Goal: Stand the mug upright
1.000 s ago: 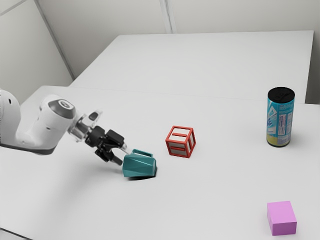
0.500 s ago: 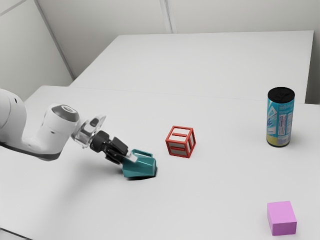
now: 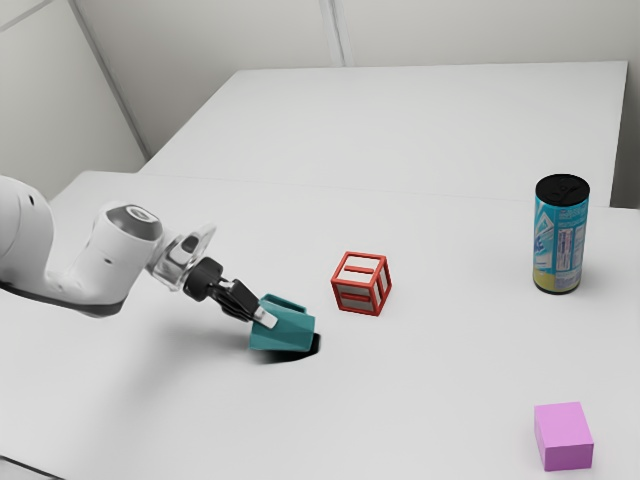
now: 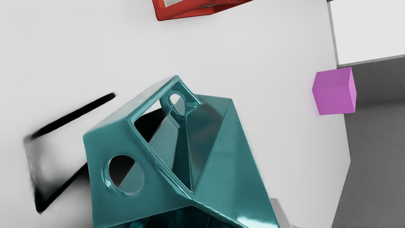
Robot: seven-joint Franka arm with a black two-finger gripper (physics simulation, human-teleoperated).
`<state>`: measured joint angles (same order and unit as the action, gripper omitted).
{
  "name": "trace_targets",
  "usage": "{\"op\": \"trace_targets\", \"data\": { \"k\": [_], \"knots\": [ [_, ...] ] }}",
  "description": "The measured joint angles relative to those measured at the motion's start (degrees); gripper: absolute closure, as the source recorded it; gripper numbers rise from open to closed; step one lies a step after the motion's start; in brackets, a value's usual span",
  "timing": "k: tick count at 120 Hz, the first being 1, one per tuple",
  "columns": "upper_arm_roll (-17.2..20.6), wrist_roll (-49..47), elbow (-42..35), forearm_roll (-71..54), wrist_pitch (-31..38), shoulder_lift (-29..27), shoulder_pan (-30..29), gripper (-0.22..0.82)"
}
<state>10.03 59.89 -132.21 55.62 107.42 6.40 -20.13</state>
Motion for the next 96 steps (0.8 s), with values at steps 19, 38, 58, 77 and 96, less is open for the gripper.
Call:
{"op": "trace_targets", "data": {
  "k": [19, 38, 58, 77, 96],
  "knots": [
    [2.0, 1.3, -0.1, -1.5, 0.6, -3.0, -0.3, 0.77],
    [6.3, -0.1, 0.0, -9.6, 3.3, -8.3, -0.6, 0.77],
    [11.2, -5.6, 0.5, -25.3, 9.0, -10.5, 0.1, 0.77],
    [14.4, -12.4, 1.0, -38.2, 15.5, -10.4, 0.3, 0.77],
    [16.4, -18.6, 0.7, -46.4, 20.2, -10.1, 0.2, 0.77]
  ]
}}
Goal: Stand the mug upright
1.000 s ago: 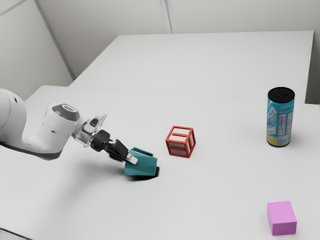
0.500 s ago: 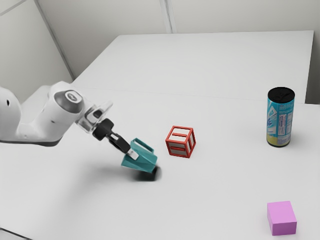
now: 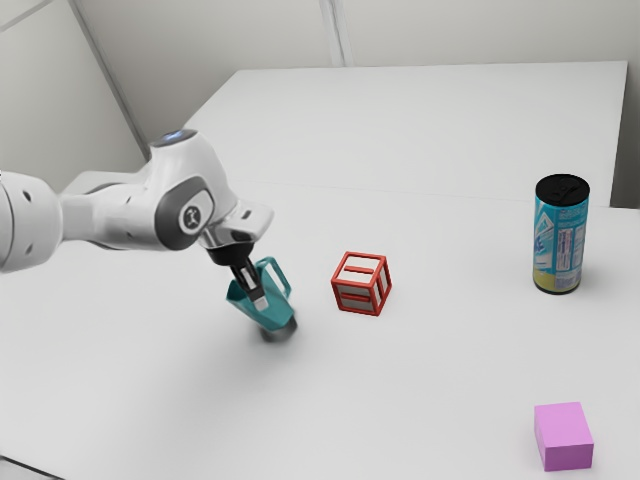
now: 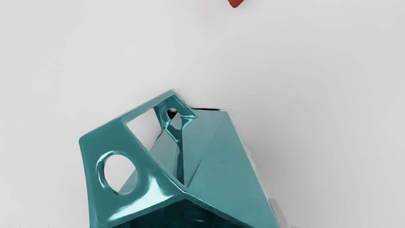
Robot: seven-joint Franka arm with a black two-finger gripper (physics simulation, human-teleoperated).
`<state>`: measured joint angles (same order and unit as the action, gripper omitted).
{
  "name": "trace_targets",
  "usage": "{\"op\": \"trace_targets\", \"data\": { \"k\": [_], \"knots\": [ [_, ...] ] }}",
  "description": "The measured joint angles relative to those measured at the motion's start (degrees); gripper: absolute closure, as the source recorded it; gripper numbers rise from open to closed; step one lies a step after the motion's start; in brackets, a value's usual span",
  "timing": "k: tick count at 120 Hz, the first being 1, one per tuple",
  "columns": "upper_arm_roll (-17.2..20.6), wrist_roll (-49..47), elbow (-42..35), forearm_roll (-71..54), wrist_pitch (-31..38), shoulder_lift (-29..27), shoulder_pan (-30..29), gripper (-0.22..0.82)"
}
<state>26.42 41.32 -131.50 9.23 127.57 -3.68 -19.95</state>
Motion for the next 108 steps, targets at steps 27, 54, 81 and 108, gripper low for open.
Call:
{"op": "trace_targets", "data": {
  "k": [27, 54, 81, 108],
  "knots": [
    [0.6, -7.3, -0.3, -4.9, 2.9, 1.2, 0.3, 0.77],
    [0.6, -12.4, -0.4, -5.9, 3.5, 1.8, 0.3, 0.77],
    [0.6, -15.7, -0.4, -5.9, 3.4, 3.0, 0.5, 0.72],
    [1.5, -17.9, -0.3, -5.9, 3.4, 1.7, -0.3, 0.39]
  ]
}}
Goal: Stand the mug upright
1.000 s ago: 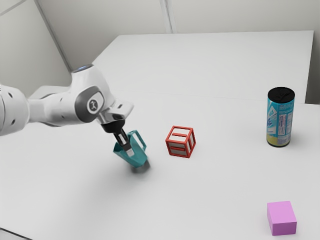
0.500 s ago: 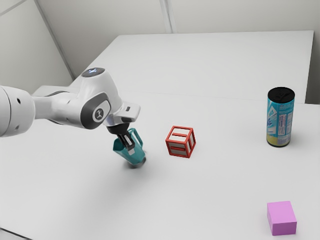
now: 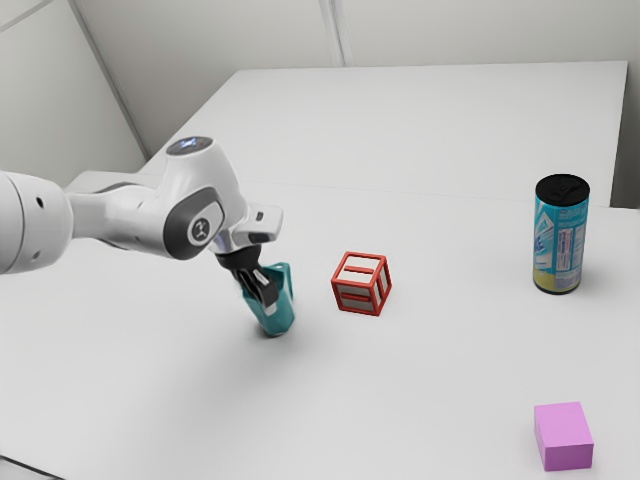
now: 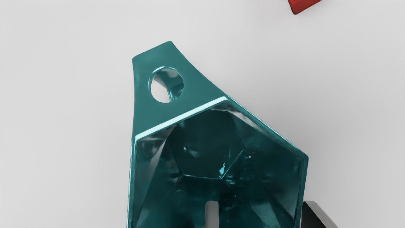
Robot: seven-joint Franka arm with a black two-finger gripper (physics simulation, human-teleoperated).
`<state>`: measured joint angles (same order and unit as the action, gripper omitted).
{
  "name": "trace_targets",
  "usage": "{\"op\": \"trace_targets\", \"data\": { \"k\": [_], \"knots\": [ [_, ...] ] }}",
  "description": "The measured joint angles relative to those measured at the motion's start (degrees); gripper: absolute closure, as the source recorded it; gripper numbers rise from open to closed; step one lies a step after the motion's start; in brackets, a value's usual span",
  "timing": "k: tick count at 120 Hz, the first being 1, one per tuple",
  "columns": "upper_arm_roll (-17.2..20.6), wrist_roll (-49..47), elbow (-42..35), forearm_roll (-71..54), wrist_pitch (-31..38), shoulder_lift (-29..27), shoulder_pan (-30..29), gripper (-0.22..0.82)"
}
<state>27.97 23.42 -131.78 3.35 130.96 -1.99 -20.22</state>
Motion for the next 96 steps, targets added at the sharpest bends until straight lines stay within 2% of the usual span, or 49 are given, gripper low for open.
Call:
{"op": "trace_targets", "data": {
  "k": [17, 36, 76, 83, 96],
  "knots": [
    [0.6, -1.0, 0.4, 0.0, -0.4, -2.7, 0.4, 0.22],
    [1.0, -1.8, 1.2, 0.1, -2.1, -6.4, 0.6, 0.11],
    [0.6, -8.0, 20.7, 0.2, -18.6, -5.3, 0.1, 0.02],
    [-1.7, -9.7, 25.5, 0.1, -21.9, -3.7, 2.3, 0.02],
    [-11.7, -12.4, 35.5, -1.3, -28.6, -0.3, 11.9, 0.01]
  ]
}}
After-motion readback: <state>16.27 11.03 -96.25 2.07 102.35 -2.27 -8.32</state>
